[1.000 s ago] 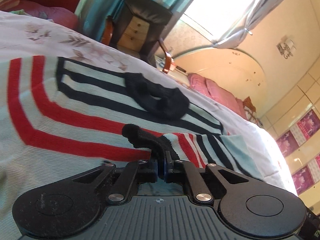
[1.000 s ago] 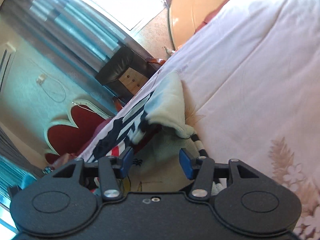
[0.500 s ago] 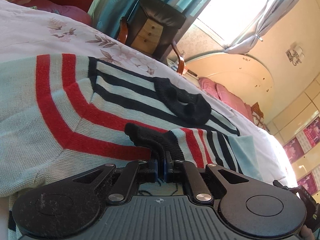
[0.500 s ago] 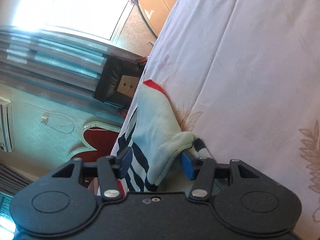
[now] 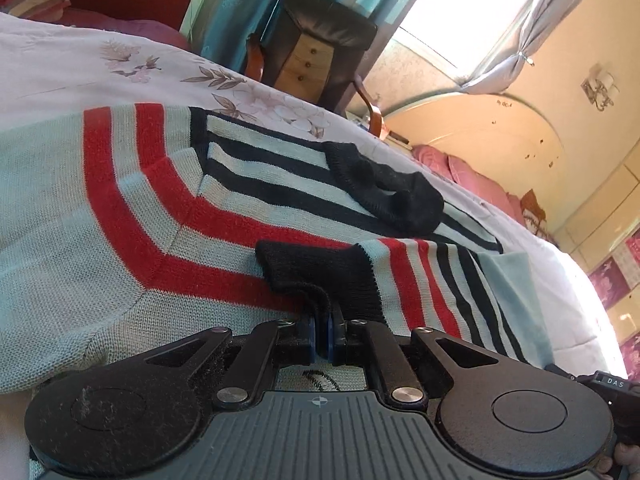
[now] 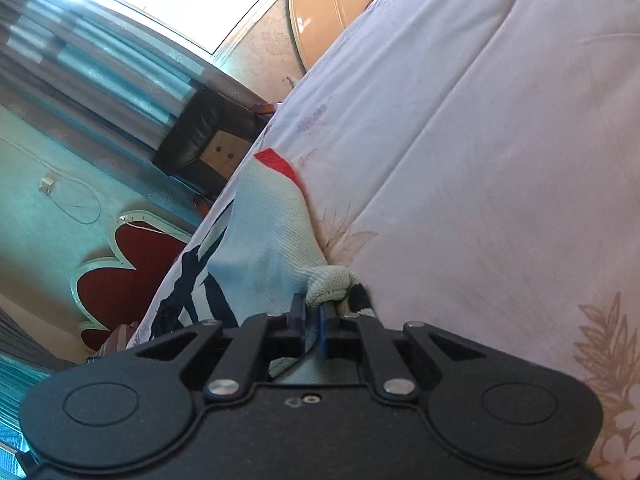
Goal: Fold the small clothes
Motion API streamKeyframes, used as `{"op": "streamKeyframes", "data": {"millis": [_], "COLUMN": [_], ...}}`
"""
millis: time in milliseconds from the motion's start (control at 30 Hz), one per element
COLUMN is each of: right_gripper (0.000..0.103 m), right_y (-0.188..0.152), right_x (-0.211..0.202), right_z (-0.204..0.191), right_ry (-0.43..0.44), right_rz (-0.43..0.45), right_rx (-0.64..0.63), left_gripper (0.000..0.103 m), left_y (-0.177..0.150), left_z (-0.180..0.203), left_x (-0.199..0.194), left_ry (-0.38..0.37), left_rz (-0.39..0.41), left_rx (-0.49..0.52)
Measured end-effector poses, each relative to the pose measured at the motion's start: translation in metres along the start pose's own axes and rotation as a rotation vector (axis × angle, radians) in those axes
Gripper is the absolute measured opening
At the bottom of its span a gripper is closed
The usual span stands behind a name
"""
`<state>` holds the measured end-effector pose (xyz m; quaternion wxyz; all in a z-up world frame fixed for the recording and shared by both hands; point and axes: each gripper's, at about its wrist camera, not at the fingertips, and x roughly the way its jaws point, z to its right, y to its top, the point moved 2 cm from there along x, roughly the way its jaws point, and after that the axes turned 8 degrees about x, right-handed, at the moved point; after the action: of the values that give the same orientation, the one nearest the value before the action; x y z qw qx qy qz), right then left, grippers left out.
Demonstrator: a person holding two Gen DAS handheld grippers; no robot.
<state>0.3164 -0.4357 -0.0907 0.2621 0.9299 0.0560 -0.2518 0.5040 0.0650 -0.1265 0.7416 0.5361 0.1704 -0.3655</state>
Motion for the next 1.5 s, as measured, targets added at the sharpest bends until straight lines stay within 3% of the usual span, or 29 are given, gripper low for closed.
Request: {"op": "streamKeyframes", "data": {"millis": [100,167,200,233,267,367,433,533,600,633,667,800,867,933,1100,1133,1167,1233,1267,1333,1367,1433,1500], "right_gripper": [0.021,0.040,0.042,0.043,0.043,0.042,0.042,0.042,0.042,0.041,0.041,0.040,0.009,0.008,0.009,0.011,0.024,0.024,0.020,0.016,0.013,0.011,0.008], "right_y": [0.000,0.001,0.001,0.002,0.006,0.027,0.047,0.073,0.086,0.092,0.096,0.104,0.102,0.099,0.087,0.087,0.088,0.093,0.096,0.100,0.100,0.097,0.091], "right_x": [-0.008,-0.023,-0.033,-0.041,-0.047,-0.047,-0.034,-0.003,0.022,0.035,0.048,0.080,0.090,0.085,0.087,0.085,0.081,0.063,0.057,0.057,0.062,0.075,0.096], "right_z": [-0.002,-0.006,-0.008,-0.011,-0.013,-0.020,-0.026,-0.029,-0.031,-0.031,-0.032,-0.031,-0.032,-0.039,-0.039,-0.041,-0.044,-0.051,-0.055,-0.065,-0.069,-0.079,-0.078], "right_ry": [0.015,0.027,0.027,0.024,0.025,0.038,0.050,0.076,0.088,0.083,0.083,0.095,0.085,0.037,-0.021,-0.030,-0.034,-0.004,0.031,0.054,0.060,0.065,-0.045], "right_rz": [-0.028,-0.018,0.005,0.025,0.040,0.074,0.084,0.065,0.025,0.003,-0.022,-0.102,-0.135,-0.098,-0.087,-0.090,-0.079,-0.004,0.011,0.010,-0.008,-0.041,-0.054], "right_rx": [-0.020,-0.069,-0.106,-0.142,-0.172,-0.236,-0.254,-0.280,-0.284,-0.286,-0.280,-0.275,-0.301,-0.399,-0.492,-0.503,-0.517,-0.546,-0.563,-0.619,-0.651,-0.721,-0.791], "left_gripper": [0.005,0.006,0.008,0.017,0.032,0.058,0.066,0.065,0.053,0.024,0.008,0.007,0.006,0.006,0.007,0.011,0.022,0.051,0.055,0.055,0.055,0.059,0.064], "left_y": [-0.002,-0.002,-0.002,-0.003,-0.003,0.001,0.006,0.011,0.013,0.014,0.014,0.009,0.004,-0.003,-0.005,-0.002,0.000,0.002,0.004,0.012,0.015,0.019,0.014], "left_z": [-0.002,-0.004,-0.006,-0.008,-0.010,-0.008,-0.002,-0.001,-0.001,-0.001,-0.003,-0.002,0.003,0.006,0.009,0.010,0.010,0.021,0.027,0.041,0.049,0.063,0.061], "left_x": [0.000,-0.001,-0.002,-0.004,-0.005,-0.006,-0.007,0.000,0.005,0.008,0.012,0.014,0.005,-0.001,0.008,0.005,-0.002,-0.025,-0.032,-0.031,-0.024,0.004,0.034], "left_ry": [-0.009,-0.022,-0.028,-0.039,-0.051,-0.066,-0.028,0.015,0.032,0.056,0.065,0.073,0.101,0.155,0.197,0.203,0.224,0.323,0.331,0.279,0.253,0.233,0.279], "left_rz": [0.003,0.003,0.003,0.011,0.022,0.053,0.077,0.072,0.075,0.063,0.048,0.077,0.154,0.190,0.163,0.150,0.153,0.243,0.279,0.294,0.287,0.198,0.106], "left_rx": [-0.005,-0.022,-0.033,-0.045,-0.055,-0.061,-0.038,-0.036,-0.049,-0.041,-0.043,-0.039,-0.032,-0.022,-0.005,-0.011,-0.016,0.042,0.068,0.102,0.133,0.195,0.197]}}
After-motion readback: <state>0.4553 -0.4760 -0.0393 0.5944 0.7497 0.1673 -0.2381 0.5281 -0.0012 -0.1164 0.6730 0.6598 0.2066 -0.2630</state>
